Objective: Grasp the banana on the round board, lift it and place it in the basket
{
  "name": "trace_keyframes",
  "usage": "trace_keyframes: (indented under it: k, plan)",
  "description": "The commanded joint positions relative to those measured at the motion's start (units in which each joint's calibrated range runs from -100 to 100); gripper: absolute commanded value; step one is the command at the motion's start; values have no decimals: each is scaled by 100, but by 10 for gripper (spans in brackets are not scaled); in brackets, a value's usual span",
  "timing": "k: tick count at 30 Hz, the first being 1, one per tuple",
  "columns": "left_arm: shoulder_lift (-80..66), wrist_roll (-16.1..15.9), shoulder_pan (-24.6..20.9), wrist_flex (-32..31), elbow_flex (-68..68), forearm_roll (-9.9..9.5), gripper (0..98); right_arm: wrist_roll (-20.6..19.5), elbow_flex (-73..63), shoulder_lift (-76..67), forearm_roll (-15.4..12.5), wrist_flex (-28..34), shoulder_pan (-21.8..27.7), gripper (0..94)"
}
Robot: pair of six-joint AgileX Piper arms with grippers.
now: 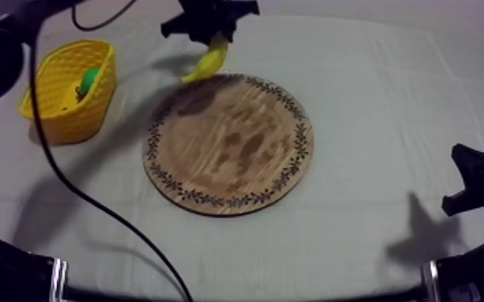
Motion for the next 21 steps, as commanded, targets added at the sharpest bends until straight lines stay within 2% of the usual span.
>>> trace_keyframes:
  k: [1, 7, 14, 21]
  plan:
    - [-755, -146, -34, -31, 198, 2, 231, 3, -3, 0, 0, -1, 0, 3]
    - [-2054, -519, -195, -64, 880, -38, 246, 3, -3, 0, 0, -1, 0, 3]
    - [-3551, -906, -392, -120, 1995, -319, 283, -1, -3, 0, 0, -1, 0, 3]
    - [-4829, -1283, -747, -114, 2884, -517, 296, -1, -3, 0, 0, -1, 0, 3]
